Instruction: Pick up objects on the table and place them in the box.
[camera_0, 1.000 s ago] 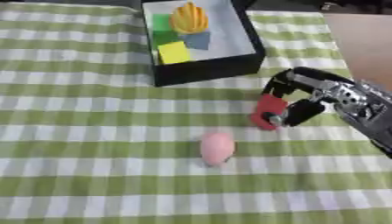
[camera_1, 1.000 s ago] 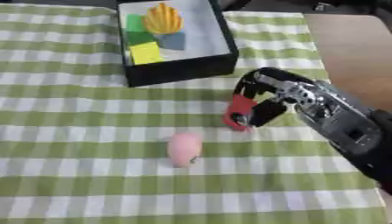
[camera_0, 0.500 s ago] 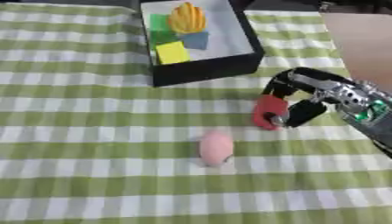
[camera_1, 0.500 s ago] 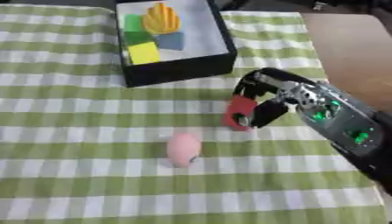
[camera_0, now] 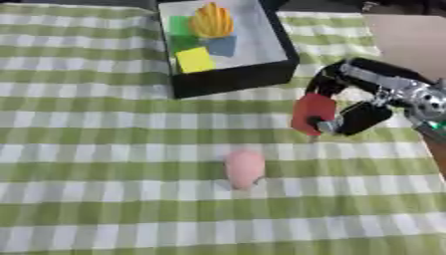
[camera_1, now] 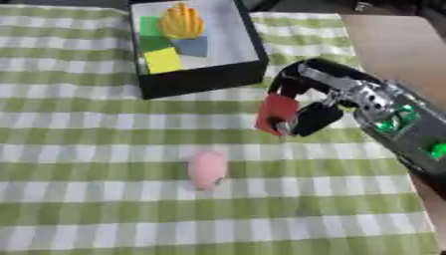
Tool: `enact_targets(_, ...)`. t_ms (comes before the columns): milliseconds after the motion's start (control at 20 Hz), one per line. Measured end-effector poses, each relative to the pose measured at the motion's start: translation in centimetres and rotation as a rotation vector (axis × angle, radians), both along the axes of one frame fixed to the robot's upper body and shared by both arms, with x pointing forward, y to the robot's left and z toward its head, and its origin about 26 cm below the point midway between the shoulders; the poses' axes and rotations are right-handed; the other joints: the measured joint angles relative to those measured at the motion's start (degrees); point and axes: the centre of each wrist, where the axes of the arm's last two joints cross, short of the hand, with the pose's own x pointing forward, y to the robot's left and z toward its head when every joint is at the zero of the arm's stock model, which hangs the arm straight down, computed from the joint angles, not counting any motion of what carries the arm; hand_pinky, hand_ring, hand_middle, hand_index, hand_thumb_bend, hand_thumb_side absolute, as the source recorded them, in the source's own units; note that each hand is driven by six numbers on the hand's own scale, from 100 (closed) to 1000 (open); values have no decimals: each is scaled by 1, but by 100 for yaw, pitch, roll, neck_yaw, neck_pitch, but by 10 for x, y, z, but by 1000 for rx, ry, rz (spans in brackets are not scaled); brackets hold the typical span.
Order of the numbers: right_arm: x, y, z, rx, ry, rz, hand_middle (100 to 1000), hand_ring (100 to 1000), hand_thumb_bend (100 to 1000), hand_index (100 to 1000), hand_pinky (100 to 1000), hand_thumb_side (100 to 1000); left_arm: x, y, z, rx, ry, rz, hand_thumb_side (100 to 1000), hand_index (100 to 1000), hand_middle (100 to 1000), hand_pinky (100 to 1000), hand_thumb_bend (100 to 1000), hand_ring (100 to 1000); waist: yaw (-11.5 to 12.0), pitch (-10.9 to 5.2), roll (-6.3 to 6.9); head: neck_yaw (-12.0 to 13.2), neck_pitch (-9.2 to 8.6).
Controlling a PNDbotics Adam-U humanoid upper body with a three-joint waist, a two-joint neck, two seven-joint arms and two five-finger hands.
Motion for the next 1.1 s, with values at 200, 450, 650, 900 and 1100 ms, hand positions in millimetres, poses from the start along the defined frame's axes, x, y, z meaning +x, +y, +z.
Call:
enact_targets(200,-2,-1,19,5,-73,31,481,655,117,660,801,100,0,0,0,1,0,-1,757,814,809,850,100,814,3,0,0,11,1)
enact_targets(450,-3,8,55,29,-173,72,479,652,100,658,803,100,0,0,0,1,-2,-2,752,813,808,849,100,814,80,-7,0,8,1)
enact_targets(650,-2,23,87,49,-237,89,479,655,102,658,806,100,1,-1,2,2,-8,-5,747,814,807,848,100,814,240,-8,-2,-41,1)
enact_targets(900,31,39,109,87,-283,69,480,657,100,660,808,100,3,-4,9,10,-33,-26,734,815,807,846,100,813,443,-64,-2,-161,-1)
enact_targets(1100,70,51,110,83,-291,51,484,661,126,662,810,100,4,-9,18,26,-67,-55,717,815,807,844,104,813,596,-66,-3,-282,-4)
